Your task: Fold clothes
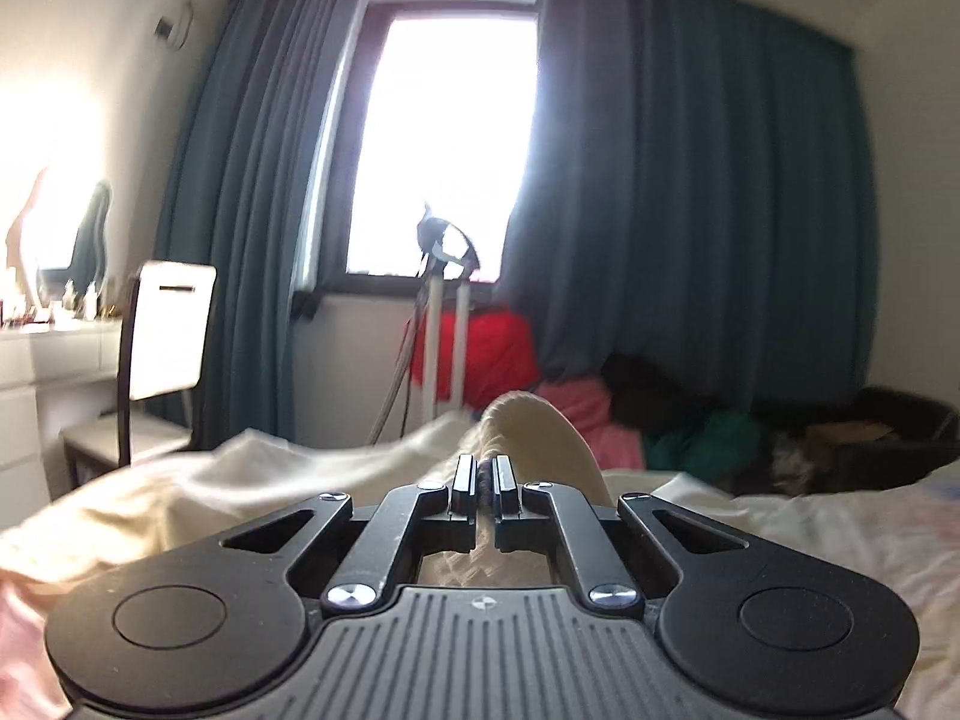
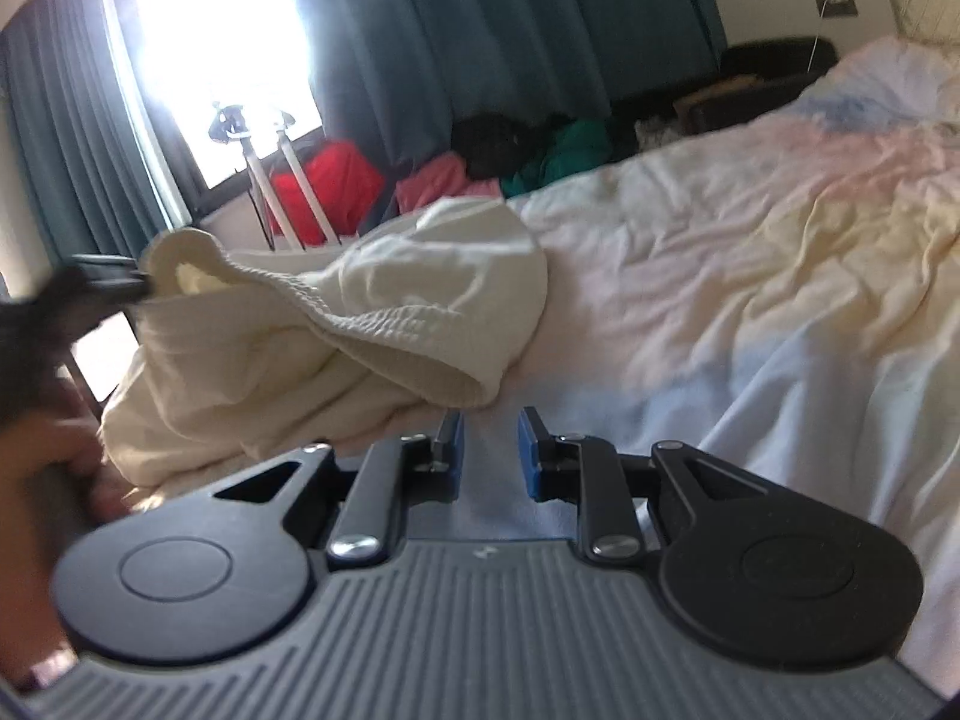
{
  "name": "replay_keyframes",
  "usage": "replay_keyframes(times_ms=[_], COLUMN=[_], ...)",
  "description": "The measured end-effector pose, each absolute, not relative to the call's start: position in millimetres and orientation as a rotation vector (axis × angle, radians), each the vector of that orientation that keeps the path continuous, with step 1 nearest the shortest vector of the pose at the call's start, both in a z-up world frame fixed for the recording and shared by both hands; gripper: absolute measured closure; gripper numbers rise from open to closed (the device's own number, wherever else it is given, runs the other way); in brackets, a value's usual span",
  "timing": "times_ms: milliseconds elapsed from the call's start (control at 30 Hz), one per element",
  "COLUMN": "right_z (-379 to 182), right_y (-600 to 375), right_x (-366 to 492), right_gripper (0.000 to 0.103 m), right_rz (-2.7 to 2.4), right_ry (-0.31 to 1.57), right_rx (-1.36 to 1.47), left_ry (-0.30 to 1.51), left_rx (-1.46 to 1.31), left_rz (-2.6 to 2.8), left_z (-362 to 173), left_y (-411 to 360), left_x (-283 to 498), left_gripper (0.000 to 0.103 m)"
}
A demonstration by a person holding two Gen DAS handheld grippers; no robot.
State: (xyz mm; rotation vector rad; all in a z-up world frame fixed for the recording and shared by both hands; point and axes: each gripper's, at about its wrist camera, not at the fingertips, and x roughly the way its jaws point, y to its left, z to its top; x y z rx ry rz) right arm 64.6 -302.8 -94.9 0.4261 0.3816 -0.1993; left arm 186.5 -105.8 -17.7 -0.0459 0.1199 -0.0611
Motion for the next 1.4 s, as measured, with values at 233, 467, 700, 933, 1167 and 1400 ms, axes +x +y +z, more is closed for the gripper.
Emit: replay_keyframes(times_ms=[233,467,700,933,1167,1400], right_z=[-69,-55,-77,-107,-135,-120], right_y=[-284,-256,-222,-227,-239,-263], right_x=[32,0,25,60,109,109], right_gripper=[0.08,0.078,0.077,0.048,0.052,0.092], right_rz=[-0.152,-0.017,-0.013,-0.122,-0.122,-0.181], right_ry=[0.304,0.368,0.531,0.573,0.57,0.445], right_rx=[0.352,0.349,0.246,0.198,0.224,0.328], left_ry=[0.136,0.215,0.414,0.471,0.544,0.57], left_rx=[-0.019,0.072,0.0,-0.013,-0.087,-0.084], left_rz=[-0.175,-0.058,-0.137,-0.255,-0.257,-0.289], left_z=[14,1,-41,-69,-88,-105], left_y=[-50,33,82,49,37,24], left_x=[72,13,32,55,74,82], left_gripper=[0.1,0.103,0.101,0.072,0.063,0.061])
